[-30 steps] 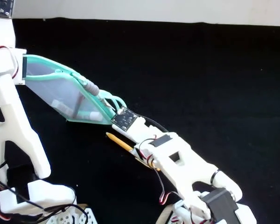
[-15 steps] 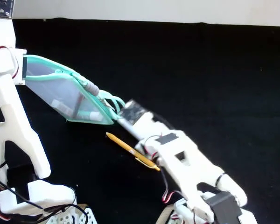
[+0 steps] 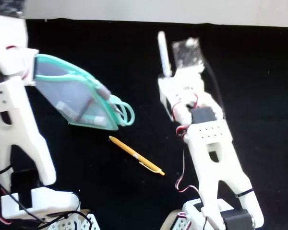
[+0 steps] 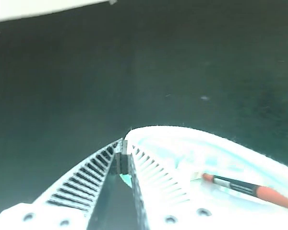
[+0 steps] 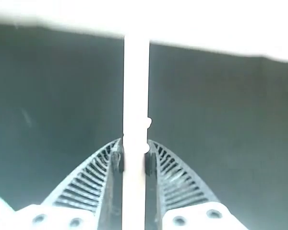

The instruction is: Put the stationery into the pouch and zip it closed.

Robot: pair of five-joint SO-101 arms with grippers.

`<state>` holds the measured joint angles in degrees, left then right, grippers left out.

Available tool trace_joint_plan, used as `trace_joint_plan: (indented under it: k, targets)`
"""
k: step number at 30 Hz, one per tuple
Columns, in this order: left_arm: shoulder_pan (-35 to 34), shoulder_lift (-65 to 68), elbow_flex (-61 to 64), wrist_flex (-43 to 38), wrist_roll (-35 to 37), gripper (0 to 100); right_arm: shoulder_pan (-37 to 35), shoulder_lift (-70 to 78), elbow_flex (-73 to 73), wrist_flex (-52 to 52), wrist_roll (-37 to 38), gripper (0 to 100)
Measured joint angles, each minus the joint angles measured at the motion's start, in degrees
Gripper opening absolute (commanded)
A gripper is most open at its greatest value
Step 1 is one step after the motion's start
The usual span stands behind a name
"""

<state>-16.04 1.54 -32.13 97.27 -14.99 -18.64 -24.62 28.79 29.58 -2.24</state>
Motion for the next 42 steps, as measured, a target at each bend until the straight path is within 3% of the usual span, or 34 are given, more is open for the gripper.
trace_joint_plan:
  k: [5, 13, 26, 42]
  targets:
    - [5.5, 0.0, 0.0, -0.1, 0.0, 1, -2.1, 0.0, -11.7, 0.0, -7.6, 0.6]
    - [7.4, -0.1, 1.6, -0.3, 0.0, 1, -7.4, -0.1, -26.0, 0.0, -17.4, 0.6]
    - [7.5, -0.1, 1.6, -0.4, 0.0, 1, -23.2, 9.8, -29.9, 0.0, -18.0, 0.6]
    - [7.6, -0.1, 1.8, -1.3, 0.0, 1, -24.3, 18.7, -29.9, -9.9, -18.0, 0.6]
